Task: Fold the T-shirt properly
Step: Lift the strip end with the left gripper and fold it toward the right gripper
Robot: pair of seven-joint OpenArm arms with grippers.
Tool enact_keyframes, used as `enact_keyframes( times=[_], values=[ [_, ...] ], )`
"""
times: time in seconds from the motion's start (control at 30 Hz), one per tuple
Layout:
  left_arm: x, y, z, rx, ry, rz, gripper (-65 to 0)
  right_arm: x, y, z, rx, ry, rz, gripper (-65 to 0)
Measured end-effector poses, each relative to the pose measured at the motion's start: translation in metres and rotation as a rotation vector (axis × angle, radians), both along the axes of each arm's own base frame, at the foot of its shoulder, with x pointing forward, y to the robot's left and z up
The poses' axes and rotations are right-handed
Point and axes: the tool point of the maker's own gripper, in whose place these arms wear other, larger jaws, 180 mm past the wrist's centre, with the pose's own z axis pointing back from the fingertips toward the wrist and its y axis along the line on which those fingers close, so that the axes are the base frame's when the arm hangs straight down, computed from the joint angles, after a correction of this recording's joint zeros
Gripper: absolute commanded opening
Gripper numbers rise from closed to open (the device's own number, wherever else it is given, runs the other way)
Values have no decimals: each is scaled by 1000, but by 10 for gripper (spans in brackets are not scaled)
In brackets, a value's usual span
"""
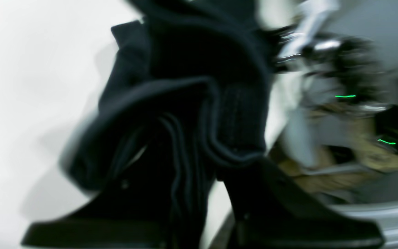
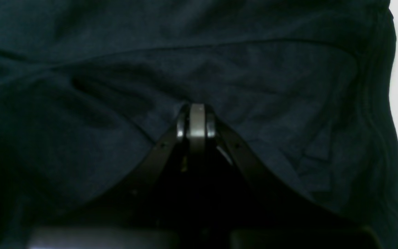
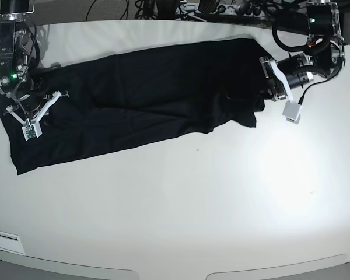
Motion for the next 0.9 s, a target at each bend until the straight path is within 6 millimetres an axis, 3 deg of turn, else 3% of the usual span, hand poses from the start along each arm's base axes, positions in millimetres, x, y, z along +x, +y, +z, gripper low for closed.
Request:
enact_keyframes(
  times=[0.2, 0.37, 0.53, 0.67, 0.9],
  values=[
    [12, -21, 13, -32, -86, -42, -650, -1, 2, 0, 20, 9, -12, -650],
    [14, -61, 27, -132, -146, -105, -650, -1, 3, 0, 38, 12, -16, -650],
    [34, -95, 23, -85, -218, -79, -650, -1, 3, 0, 38, 14, -15, -650],
    [35, -123, 8, -62, -200, -92, -650, -1, 3, 0, 38, 16, -16, -650],
    [40, -150, -1, -120, -166, -83, -650, -2, 4, 0, 37, 19, -4, -650]
  ],
)
